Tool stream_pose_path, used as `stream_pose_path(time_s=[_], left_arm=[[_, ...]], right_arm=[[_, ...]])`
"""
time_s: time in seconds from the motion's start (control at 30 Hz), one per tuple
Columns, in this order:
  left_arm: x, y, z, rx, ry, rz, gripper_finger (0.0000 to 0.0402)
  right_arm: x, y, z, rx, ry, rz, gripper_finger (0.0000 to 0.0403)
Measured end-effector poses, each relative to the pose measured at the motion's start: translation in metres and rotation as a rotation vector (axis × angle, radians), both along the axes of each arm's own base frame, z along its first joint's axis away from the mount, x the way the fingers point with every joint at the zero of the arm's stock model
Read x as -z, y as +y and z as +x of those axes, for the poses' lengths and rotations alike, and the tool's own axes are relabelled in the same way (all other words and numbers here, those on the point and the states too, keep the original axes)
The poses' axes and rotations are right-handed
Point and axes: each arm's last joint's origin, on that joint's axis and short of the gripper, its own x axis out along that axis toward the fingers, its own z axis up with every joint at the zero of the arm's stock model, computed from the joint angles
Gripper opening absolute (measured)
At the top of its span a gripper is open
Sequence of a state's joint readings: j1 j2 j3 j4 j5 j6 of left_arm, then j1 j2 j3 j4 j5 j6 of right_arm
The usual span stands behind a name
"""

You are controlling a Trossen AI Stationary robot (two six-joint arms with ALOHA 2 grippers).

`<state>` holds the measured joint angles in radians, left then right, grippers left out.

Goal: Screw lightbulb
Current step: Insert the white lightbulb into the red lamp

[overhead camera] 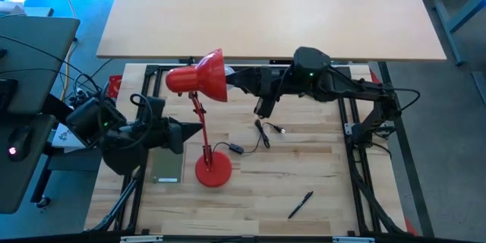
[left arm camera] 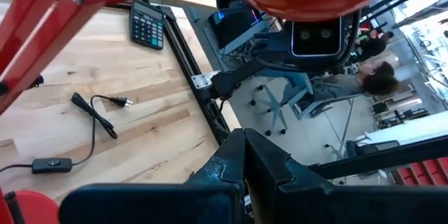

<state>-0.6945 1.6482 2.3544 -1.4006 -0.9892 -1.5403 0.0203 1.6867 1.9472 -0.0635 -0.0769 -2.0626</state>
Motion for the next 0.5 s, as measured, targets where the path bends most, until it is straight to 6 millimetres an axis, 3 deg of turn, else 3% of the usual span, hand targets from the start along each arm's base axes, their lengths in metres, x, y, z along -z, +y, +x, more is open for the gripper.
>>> stream_pose_path(time_s=[0.5], left_arm=[[0.0000, 0.0001, 0.0000, 0.007, 0.009, 0.026, 0.0000]], right_arm=[[0.0000, 0.0031, -0.0012, -0.021, 0.017, 0.056, 0.0250]])
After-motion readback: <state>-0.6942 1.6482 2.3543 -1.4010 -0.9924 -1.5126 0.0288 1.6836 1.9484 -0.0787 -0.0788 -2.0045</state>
